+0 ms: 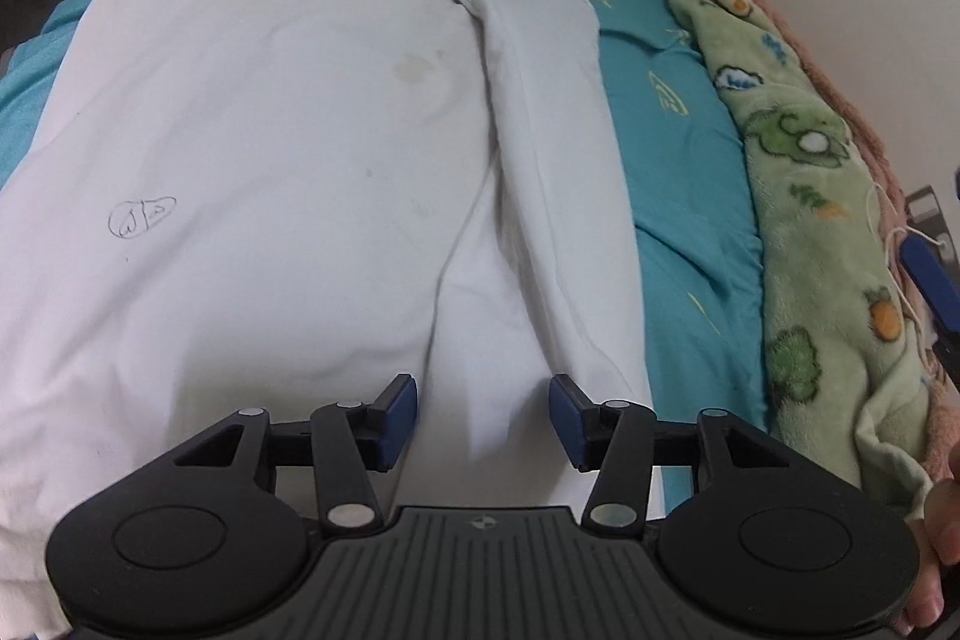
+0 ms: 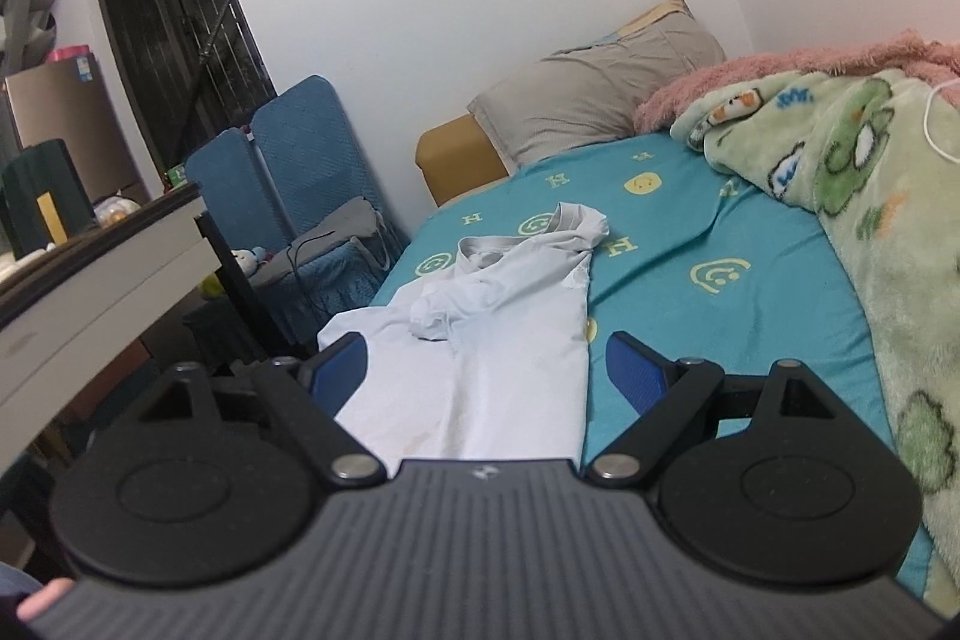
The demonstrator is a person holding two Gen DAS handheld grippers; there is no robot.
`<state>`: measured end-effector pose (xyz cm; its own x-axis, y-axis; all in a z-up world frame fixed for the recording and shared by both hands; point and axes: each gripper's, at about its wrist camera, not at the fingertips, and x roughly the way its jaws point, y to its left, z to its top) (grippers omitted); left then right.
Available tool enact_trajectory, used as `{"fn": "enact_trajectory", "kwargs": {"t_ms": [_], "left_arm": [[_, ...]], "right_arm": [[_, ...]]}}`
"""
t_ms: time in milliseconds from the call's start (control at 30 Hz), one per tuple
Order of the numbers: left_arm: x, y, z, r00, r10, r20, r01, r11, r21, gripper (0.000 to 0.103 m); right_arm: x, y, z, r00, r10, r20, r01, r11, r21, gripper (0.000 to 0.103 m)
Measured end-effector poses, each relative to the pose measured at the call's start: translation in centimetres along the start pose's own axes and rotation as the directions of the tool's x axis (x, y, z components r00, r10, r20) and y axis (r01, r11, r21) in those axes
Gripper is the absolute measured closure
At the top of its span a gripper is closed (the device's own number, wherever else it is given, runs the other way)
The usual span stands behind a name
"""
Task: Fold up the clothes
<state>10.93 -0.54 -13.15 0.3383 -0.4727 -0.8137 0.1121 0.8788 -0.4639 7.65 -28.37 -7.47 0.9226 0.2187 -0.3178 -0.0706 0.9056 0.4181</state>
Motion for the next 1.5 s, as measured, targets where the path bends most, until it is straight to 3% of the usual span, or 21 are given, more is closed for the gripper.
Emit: {"fn": "enact_trajectory", "kwargs": {"t_ms": [133,267,300,400,433,600,667,700,767,800,933,1100,1267,1400,1433,1500], "left_arm": [[0.4,-1.2,-1.0,0.998,0.061,-0.006,-0.060,0.994,0.087,0.044],[0.6,-1.7,-1.5,0.997,0.069,-0.020,-0.066,0.990,0.123,0.047],[0.6,-1.8,-1.6,0.997,0.070,-0.022,-0.067,0.989,0.131,0.052],[0.4,-1.8,-2.0,0.996,0.086,-0.028,-0.082,0.988,0.134,0.090],[0.3,-1.7,-2.2,0.995,0.100,-0.030,-0.095,0.986,0.135,0.097],[-0.1,-2.3,-3.2,0.985,0.173,-0.022,-0.166,0.969,0.181,0.098],[-0.9,-2.7,-3.3,0.983,0.181,0.010,-0.180,0.965,0.188,0.094],[-1.5,-2.8,-3.3,0.982,0.185,0.026,-0.186,0.964,0.189,0.086],[-3.0,-2.9,-3.2,0.978,0.192,0.079,-0.204,0.960,0.194,0.063],[-3.9,-2.9,-3.1,0.974,0.200,0.110,-0.218,0.956,0.195,0.045],[-7.6,-2.9,-2.2,0.945,0.229,0.232,-0.271,0.947,0.170,0.027],[-11.4,-2.4,-0.7,0.908,0.242,0.342,-0.304,0.942,0.140,0.017],[-14.3,-0.7,0.4,0.870,0.259,0.420,-0.339,0.932,0.127,0.014],[-15.9,2.3,1.2,0.813,0.305,0.496,-0.391,0.917,0.077,0.010],[-15.9,3.4,1.5,0.806,0.322,0.496,-0.400,0.915,0.056,0.010],[-15.5,5.7,2.0,0.810,0.351,0.470,-0.400,0.916,0.006,0.010]], "right_arm": [[-0.2,0.3,-0.2,1.000,0.008,-0.016,-0.008,1.000,-0.004,0.015],[0.0,0.7,-0.5,0.999,0.000,-0.033,-0.001,1.000,-0.026,0.015],[0.1,0.7,-0.5,0.999,-0.001,-0.035,0.000,1.000,-0.025,0.015],[0.1,0.7,-0.5,0.999,-0.002,-0.040,0.002,1.000,-0.020,0.015],[0.1,0.6,-0.5,0.999,-0.002,-0.040,0.001,1.000,-0.018,0.015],[0.0,0.5,-0.6,0.999,0.002,-0.042,-0.002,1.000,-0.007,0.015],[0.0,0.5,-0.6,0.999,0.001,-0.043,-0.002,1.000,-0.006,0.015],[-0.1,0.5,-0.6,0.999,0.000,-0.042,-0.001,1.000,-0.006,0.015],[-0.2,0.5,-0.6,0.999,-0.002,-0.040,0.001,1.000,-0.007,0.015],[-0.2,0.5,-0.6,0.999,-0.003,-0.039,0.002,1.000,-0.007,0.015],[0.3,0.9,-0.3,0.997,-0.028,-0.071,0.023,0.998,-0.065,0.015],[4.6,2.4,1.1,0.976,-0.142,-0.165,0.102,0.968,-0.229,0.015],[11.0,7.1,2.1,0.969,-0.071,-0.237,-0.016,0.938,-0.346,0.016],[19.6,13.5,1.6,0.945,-0.037,-0.324,-0.132,0.865,-0.484,0.016],[21.9,15.2,1.1,0.939,-0.029,-0.343,-0.158,0.848,-0.506,0.019],[26.7,18.7,0.1,0.923,-0.007,-0.384,-0.217,0.815,-0.538,0.024]]}}
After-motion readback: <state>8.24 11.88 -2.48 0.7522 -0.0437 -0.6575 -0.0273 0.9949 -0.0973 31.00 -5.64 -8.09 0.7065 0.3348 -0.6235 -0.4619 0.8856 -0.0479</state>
